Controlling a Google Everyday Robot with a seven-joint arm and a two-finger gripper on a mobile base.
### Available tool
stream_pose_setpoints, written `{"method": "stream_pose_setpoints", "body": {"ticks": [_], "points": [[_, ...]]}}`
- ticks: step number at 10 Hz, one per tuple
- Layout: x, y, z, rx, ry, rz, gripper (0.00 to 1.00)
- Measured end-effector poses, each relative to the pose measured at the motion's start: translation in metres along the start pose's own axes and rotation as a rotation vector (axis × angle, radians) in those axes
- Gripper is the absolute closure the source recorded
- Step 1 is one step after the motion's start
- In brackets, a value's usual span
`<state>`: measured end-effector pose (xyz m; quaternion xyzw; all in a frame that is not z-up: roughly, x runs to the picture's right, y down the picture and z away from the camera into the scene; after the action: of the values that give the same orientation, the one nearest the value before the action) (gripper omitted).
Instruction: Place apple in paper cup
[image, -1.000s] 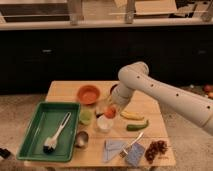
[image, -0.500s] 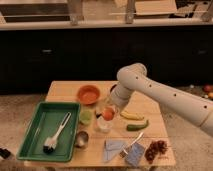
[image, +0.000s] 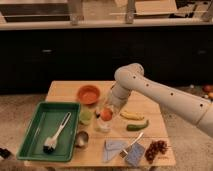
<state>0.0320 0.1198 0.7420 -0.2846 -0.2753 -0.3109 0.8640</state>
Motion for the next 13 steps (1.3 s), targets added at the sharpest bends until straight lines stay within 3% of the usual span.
{"method": "stream_pose_setpoints", "body": {"ticks": [6,13], "points": [[-0.009,0.001,-0.001,-0.061,-0.093,-0.102,0.99],[-0.002,0.016,-0.002,-0.11,-0.245,-0.26,0.99]]}}
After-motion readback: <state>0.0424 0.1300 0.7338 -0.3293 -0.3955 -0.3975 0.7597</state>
